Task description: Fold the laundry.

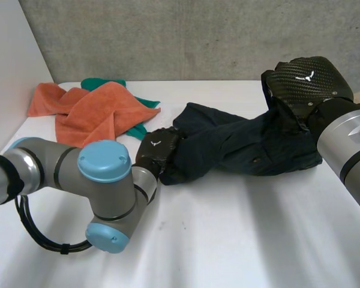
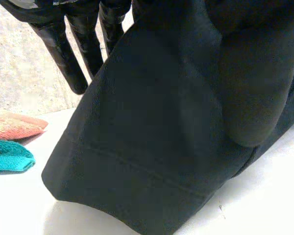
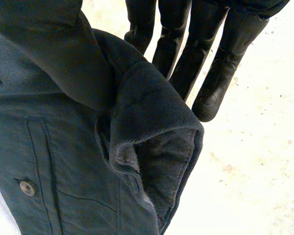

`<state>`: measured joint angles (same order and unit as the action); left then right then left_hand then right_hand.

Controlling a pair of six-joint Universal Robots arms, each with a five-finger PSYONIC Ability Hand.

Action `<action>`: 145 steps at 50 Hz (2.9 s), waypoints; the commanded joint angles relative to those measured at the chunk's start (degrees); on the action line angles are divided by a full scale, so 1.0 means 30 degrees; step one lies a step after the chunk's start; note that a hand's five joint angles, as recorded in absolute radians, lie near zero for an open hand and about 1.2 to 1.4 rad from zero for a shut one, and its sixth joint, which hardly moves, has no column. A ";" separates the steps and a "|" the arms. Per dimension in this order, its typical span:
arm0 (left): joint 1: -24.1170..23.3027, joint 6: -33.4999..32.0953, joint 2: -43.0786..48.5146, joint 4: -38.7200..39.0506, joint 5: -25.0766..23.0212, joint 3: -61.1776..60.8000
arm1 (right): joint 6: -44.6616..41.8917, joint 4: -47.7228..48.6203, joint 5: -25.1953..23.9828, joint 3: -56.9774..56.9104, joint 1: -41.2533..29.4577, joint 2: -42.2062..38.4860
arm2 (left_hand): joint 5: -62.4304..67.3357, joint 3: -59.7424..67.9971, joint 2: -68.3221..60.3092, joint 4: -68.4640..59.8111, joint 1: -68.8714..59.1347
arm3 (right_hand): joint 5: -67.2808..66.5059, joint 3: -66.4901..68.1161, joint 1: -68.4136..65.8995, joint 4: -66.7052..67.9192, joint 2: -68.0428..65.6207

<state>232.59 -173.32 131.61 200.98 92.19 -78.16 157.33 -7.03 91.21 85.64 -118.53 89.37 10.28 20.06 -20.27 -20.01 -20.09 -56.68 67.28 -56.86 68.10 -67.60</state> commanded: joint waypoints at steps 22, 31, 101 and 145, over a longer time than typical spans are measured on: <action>-0.0213 0.1023 -0.6428 -0.0109 0.2347 -0.7492 | 0.1198 0.0175 -0.0053 -0.0804 -0.0040 -0.1254 | 0.6570 0.6646 -0.6576 -0.6661 -0.6634 | -0.4439 0.4239 -0.7713 0.3967 -0.4132; -0.0625 0.2781 -0.3089 0.0271 0.2317 -0.4155 | 0.1493 0.0058 -0.0024 -0.0745 -0.0158 -0.0990 | 0.2811 0.2887 -0.2817 -0.2902 -0.2875 | -0.4439 0.4239 -0.7713 0.3967 -0.4132; 0.3125 -1.0722 -0.2154 -0.2901 -0.2839 0.4863 | -0.6739 0.3271 0.1176 -0.7801 0.1366 -1.0012 | 1.9906 1.9982 -1.9911 -1.9997 -1.9969 | -0.4439 0.4239 -0.7713 0.3967 -0.4132; 0.0636 -1.2276 -0.6335 -0.0836 0.0880 -0.6903 | -0.6270 0.5867 -0.1254 -0.0572 0.1453 -0.9460 | 1.9906 1.9982 -1.9911 -1.9997 -1.9969 | -0.4439 0.4239 -0.7713 0.3967 -0.4132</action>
<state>238.58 -208.72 118.03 213.30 89.87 -91.29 138.73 26.40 87.03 78.17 -114.43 56.76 56.75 68.42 -68.86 -68.94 -65.37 -56.88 67.91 -56.87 68.13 -67.73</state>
